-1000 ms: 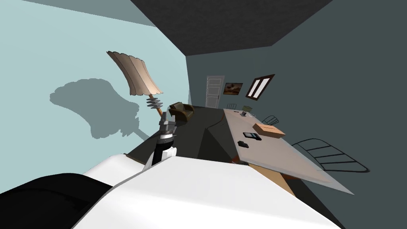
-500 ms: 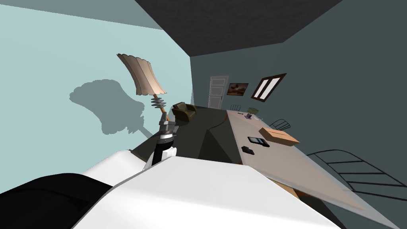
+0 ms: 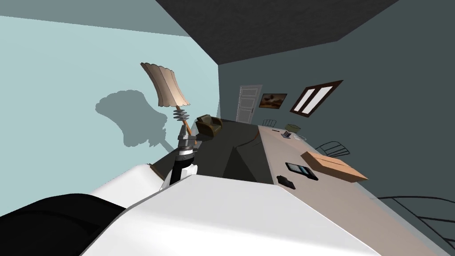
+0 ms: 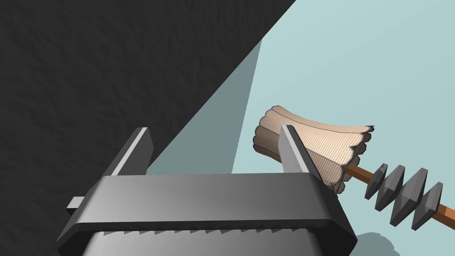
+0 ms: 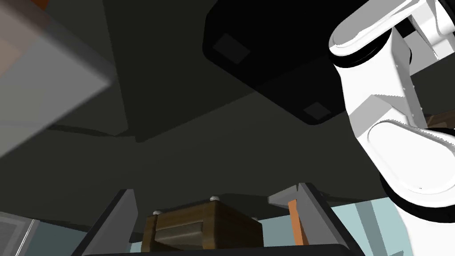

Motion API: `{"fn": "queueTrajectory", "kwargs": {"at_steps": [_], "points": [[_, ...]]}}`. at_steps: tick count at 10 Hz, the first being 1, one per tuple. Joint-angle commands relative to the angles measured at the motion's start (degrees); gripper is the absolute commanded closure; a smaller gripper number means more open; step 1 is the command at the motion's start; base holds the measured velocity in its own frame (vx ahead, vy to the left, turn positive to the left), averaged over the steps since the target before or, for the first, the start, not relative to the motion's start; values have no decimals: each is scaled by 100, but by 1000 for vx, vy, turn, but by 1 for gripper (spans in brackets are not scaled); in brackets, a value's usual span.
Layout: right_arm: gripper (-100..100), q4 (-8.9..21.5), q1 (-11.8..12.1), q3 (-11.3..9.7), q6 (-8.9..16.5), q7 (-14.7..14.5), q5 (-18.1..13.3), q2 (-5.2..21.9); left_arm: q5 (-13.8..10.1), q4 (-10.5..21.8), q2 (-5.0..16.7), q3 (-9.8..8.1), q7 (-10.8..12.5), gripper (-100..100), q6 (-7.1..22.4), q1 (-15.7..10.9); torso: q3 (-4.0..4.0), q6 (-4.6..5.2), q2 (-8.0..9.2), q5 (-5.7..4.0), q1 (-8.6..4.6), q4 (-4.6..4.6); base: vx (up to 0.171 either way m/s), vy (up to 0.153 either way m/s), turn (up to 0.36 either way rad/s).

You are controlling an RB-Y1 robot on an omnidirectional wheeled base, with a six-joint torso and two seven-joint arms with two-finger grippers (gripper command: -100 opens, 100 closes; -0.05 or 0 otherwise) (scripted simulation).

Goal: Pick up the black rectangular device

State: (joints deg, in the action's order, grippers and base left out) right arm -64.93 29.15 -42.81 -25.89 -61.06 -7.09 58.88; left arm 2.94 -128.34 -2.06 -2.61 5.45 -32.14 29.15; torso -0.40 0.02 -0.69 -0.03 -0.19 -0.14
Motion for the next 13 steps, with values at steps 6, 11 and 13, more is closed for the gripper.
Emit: {"fn": "queueTrajectory", "kwargs": {"at_steps": [6, 11, 13], "points": [[-100, 882, -183, -670, 214, -519, -106, 586, 0, 0, 0, 0, 0, 0, 0, 0, 8, 2, 13, -1, 8, 3, 112, -53, 102], [-100, 1453, -288, -1274, 546, -1010, -188, 841, 0, 0, 1, -1, 0, 0, 0, 0, -6, -1, -12, -6, -21, -2, 175, -109, 146], [-100, 1599, -354, -1500, 688, -1164, -213, 758, 0, 0, 1, -1, 0, 0, 0, 1, -18, -1, -33, -10, -33, -6, 245, -167, 119]]}}
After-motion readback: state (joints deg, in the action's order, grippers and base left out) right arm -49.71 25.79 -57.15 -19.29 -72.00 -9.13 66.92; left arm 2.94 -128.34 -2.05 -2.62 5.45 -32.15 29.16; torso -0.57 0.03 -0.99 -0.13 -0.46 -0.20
